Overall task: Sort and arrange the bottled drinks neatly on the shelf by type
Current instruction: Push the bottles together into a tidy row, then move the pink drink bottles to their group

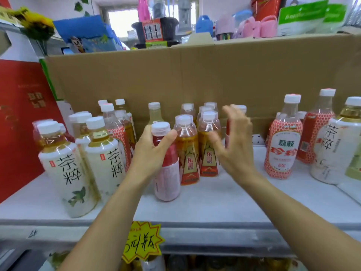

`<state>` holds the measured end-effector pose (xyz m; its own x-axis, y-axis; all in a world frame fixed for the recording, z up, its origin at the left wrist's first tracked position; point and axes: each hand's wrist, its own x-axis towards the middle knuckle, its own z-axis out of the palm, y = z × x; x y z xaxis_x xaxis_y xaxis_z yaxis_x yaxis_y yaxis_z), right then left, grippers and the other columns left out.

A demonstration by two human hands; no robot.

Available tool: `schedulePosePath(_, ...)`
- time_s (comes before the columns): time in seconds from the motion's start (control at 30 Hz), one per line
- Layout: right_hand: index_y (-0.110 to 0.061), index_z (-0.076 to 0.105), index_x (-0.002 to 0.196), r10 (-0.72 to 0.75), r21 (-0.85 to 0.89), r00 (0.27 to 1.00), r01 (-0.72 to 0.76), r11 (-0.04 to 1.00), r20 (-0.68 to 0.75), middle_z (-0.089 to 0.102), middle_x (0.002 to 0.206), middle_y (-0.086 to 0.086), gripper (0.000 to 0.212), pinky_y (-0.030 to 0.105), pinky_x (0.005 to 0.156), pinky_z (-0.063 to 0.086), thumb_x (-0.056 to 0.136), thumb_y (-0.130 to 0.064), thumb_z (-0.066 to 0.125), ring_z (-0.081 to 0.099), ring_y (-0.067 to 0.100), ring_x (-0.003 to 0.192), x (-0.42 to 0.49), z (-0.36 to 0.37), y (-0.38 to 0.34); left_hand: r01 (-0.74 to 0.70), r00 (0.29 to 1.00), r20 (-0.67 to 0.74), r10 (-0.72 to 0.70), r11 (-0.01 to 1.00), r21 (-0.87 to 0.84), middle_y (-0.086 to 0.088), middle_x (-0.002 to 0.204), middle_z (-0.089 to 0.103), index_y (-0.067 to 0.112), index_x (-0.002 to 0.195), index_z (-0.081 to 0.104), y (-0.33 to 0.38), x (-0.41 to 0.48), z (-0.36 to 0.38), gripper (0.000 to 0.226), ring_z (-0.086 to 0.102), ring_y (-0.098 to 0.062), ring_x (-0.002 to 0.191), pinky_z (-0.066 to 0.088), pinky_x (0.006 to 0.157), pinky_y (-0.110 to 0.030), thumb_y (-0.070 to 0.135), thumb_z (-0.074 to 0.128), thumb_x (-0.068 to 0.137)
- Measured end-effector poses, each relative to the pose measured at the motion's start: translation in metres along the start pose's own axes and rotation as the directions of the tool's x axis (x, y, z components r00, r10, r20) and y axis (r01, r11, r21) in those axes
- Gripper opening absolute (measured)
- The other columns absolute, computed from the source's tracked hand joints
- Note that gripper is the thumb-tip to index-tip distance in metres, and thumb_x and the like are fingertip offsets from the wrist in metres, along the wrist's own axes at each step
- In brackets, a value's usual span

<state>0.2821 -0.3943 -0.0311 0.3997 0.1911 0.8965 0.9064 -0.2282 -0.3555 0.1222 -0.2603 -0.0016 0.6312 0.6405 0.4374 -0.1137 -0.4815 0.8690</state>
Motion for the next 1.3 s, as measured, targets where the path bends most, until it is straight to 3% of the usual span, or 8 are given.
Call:
schedulePosePath(0.13, -0.007, 0.013, 0.156, 0.581, 0.111, 0.802, -0.595, 0.796, 0.137, 0.021, 0.159, 0.013, 0.086, 0.043, 0.122, 0.018, 0.091, -0.028, 0.065, 0.019, 0.027, 0.148, 0.019, -0.001, 0.039, 0.001, 0.999, -0.044, -0.004, 0.998, -0.066, 0.012, 0.105, 0.067, 0.031, 0.115, 0.058, -0.002, -0.003, 0.005, 0.028, 0.065, -0.001, 0.095, 0.050, 0.075, -0.020, 0.044, 0.066, 0.091)
schedulePosePath(0.27, -0.012, 0.008, 0.156, 0.671, 0.181, 0.677, -0.732, 0.657, 0.304, 0.041, 0.150, 0.012, 0.097, 0.044, 0.114, 0.031, 0.087, -0.030, 0.074, 0.040, 0.029, 0.138, 0.029, 0.010, 0.061, -0.018, 0.999, -0.042, 0.015, 0.998, -0.062, 0.013, 0.105, 0.066, 0.029, 0.116, 0.057, -0.003, -0.005, 0.004, 0.034, 0.065, 0.005, 0.090, 0.051, 0.075, -0.019, 0.047, 0.066, 0.089)
schedulePosePath(0.47, -0.011, 0.036, 0.137, 0.633, 0.171, 0.699, -0.705, 0.688, 0.333, 0.053, 0.114, 0.001, 0.071, 0.040, 0.095, 0.045, 0.083, -0.029, 0.078, 0.056, 0.025, 0.114, 0.022, -0.001, 0.067, 0.073, 0.995, -0.071, -0.077, 0.995, -0.063, 0.010, 0.115, 0.062, 0.028, 0.130, 0.045, -0.022, -0.029, 0.014, 0.075, 0.061, -0.004, 0.104, 0.051, 0.084, -0.025, 0.052, 0.078, 0.068)
schedulePosePath(0.63, -0.017, 0.038, 0.131, 0.565, 0.204, 0.729, -0.665, 0.719, 0.386, 0.055, 0.107, -0.007, 0.065, 0.035, 0.086, 0.041, 0.082, -0.033, 0.078, 0.056, 0.013, 0.098, -0.004, -0.038, 0.038, 0.056, 0.993, -0.097, -0.064, 0.995, -0.084, 0.010, 0.106, 0.068, 0.027, 0.125, 0.052, -0.037, -0.043, 0.022, 0.061, 0.066, 0.005, 0.089, 0.047, 0.073, -0.016, 0.022, 0.086, 0.074)
schedulePosePath(0.73, -0.023, 0.032, 0.138, 0.515, 0.252, 0.757, -0.633, 0.732, 0.402, 0.054, 0.111, -0.015, 0.076, 0.032, 0.089, 0.041, 0.080, -0.034, 0.080, 0.056, 0.004, 0.099, -0.028, -0.062, 0.016, 0.006, 0.998, -0.064, -0.012, 0.995, -0.095, 0.012, 0.111, 0.067, 0.028, 0.128, 0.050, -0.034, -0.053, 0.027, 0.062, 0.064, 0.009, 0.094, 0.047, 0.074, -0.012, 0.026, 0.083, 0.076)
schedulePosePath(0.93, -0.034, 0.020, 0.139, 0.346, 0.273, 0.878, -0.440, 0.856, 0.331, 0.035, 0.120, -0.036, 0.092, -0.006, 0.084, 0.035, 0.075, -0.024, 0.084, 0.042, -0.032, 0.103, -0.066, -0.077, -0.012, -0.102, 0.994, -0.047, 0.096, 0.983, -0.155, 0.023, 0.120, 0.055, 0.032, 0.138, 0.030, -0.024, -0.075, 0.049, 0.076, 0.057, 0.018, 0.102, 0.043, 0.080, -0.001, 0.016, 0.079, 0.082)
schedulePosePath(1.07, -0.025, 0.029, 0.140, 0.339, 0.314, 0.896, -0.423, 0.850, 0.288, 0.043, 0.119, -0.029, 0.083, -0.003, 0.084, 0.038, 0.078, -0.016, 0.082, 0.047, -0.028, 0.103, -0.066, -0.081, -0.028, -0.132, 0.991, 0.005, 0.136, 0.971, -0.198, 0.028, 0.120, 0.055, 0.031, 0.140, 0.031, -0.016, -0.077, 0.054, 0.080, 0.056, 0.017, 0.108, 0.043, 0.088, -0.005, 0.016, 0.081, 0.080)
schedulePosePath(1.3, -0.023, 0.034, 0.141, 0.331, 0.317, 0.926, -0.375, 0.871, 0.183, 0.054, 0.127, -0.005, 0.084, 0.007, 0.089, 0.044, 0.074, -0.024, 0.085, 0.056, -0.006, 0.111, -0.073, -0.111, -0.060, -0.155, 0.985, 0.029, 0.172, 0.941, -0.300, 0.015, 0.124, 0.062, 0.026, 0.145, 0.035, 0.007, -0.098, 0.058, 0.078, 0.060, -0.004, 0.117, 0.049, 0.105, -0.036, 0.019, 0.080, 0.082)
